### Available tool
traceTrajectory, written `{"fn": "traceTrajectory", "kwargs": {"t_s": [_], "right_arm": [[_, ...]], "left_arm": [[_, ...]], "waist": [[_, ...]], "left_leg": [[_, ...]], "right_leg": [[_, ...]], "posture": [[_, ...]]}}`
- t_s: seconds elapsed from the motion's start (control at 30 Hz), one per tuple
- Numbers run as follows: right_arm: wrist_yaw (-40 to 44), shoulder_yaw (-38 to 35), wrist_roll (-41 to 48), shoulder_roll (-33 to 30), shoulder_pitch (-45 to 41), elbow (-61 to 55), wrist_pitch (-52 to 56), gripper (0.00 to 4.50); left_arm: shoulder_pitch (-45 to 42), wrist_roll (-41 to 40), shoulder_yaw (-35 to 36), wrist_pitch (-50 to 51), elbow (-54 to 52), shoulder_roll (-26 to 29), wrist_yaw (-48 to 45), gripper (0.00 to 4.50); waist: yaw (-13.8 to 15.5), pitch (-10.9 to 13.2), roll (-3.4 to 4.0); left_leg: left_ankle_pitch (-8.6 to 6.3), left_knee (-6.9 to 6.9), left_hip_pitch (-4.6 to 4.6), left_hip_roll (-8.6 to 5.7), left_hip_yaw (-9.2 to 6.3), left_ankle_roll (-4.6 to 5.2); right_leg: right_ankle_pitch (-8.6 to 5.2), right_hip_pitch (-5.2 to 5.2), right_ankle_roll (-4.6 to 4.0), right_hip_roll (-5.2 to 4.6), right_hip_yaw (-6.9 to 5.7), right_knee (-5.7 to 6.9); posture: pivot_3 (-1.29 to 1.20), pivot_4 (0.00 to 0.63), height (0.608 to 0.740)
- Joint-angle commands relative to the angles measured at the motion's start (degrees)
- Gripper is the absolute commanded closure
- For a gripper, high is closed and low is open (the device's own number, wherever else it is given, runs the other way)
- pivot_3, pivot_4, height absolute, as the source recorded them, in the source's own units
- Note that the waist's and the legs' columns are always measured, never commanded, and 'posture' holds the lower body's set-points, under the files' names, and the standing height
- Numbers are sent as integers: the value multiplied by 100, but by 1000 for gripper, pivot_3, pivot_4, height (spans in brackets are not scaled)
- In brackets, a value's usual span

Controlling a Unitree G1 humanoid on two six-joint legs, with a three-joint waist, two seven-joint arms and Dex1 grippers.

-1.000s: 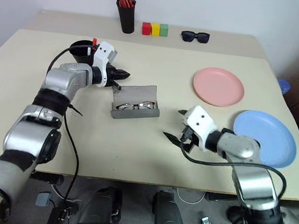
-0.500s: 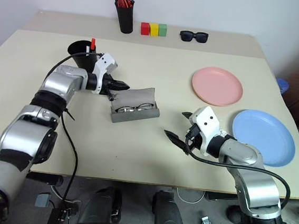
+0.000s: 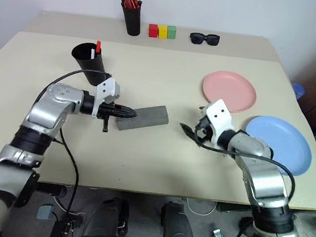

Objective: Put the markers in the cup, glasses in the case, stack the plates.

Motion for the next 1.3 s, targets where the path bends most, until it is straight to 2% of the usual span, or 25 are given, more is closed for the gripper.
{"fn": "traceTrajectory", "kwargs": {"t_s": [0.03, 0.33, 0.43, 0.53, 0.67, 0.83, 1.0, 1.13, 1.23, 1.3], "right_arm": [[-500, 349, -1010, -286, -383, 779, -593, 0], [-1037, 853, -1982, -107, -1178, 2730, -1733, 0], [-1100, 908, -2100, -42, -1387, 3236, -2051, 870], [-1086, 972, -2232, -42, -1527, 3600, -2357, 2294], [-1068, 971, -2305, -47, -1625, 3824, -2607, 4423], [-1149, 920, -2508, -195, -1533, 3583, -2794, 4470], [-965, 703, -2580, -598, -1234, 2711, -3032, 4470], [-84, -322, -1707, -1133, -389, 1312, -2423, 4470], [646, -1541, -1202, -1679, 867, 265, -1874, 4470], [978, -2227, -997, -1826, 1640, -258, -1581, 4470]], "left_arm": [[280, -410, 475, 2, -934, -154, 475, 4462], [1457, -1158, 921, 664, -2826, -277, 1356, 4462], [1595, -1333, 1020, 866, -2985, -258, 1584, 4500], [1695, -1393, 1032, 910, -3066, -193, 1699, 4500], [1762, -1466, 1011, 919, -3100, -146, 1814, 4500], [1770, -1538, 992, 863, -3060, -157, 1890, 4500], [1694, -1531, 929, 729, -2882, -176, 1873, 4500], [1495, -1583, 854, 614, -2611, -213, 1711, 4500], [1332, -1587, 681, 512, -2318, -240, 1437, 4500], [1233, -1565, 593, 443, -2120, -271, 1295, 4500]], "waist": [[20, 0, 0], [-45, 0, 5], [-29, -1, 4], [-20, 0, 4], [-23, 0, 5], [-27, 2, 10], [-17, 2, 11], [47, 3, 11], [140, 1, 14], [146, -1, 16]], "left_leg": [[-1, 0, -2, -1, 3, 1], [-1, -2, 6, 2, 9, 3], [-1, -1, 9, 1, 9, 2], [-2, 0, 9, 0, 9, 3], [-2, -2, 8, 0, 10, 3], [-1, -2, 9, 0, 11, 2], [-2, -2, 8, 0, 11, 2], [-2, -2, 6, 0, 10, 3], [-3, -1, 3, -3, 8, 6], [-6, 0, 10, -3, 9, 9]], "right_leg": [[0, -1, 0, -3, 2, -1], [1, -1, 3, -2, 8, 2], [1, 3, 2, -1, 9, 2], [1, 4, 2, -2, 9, 2], [1, 4, 3, -2, 10, 0], [1, 4, 3, -2, 10, 1], [1, 3, 3, -2, 10, 1], [1, 3, 3, -3, 10, 0], [-1, 8, 5, -5, 7, -4], [-3, 16, 8, -4, 7, -12]], "posture": [[0, 150, 722], [0, 150, 722], [0, 150, 722], [0, 150, 722], [0, 150, 722], [0, 150, 722], [0, 150, 722], [0, 150, 722], [0, 150, 722], [0, 150, 722]]}}
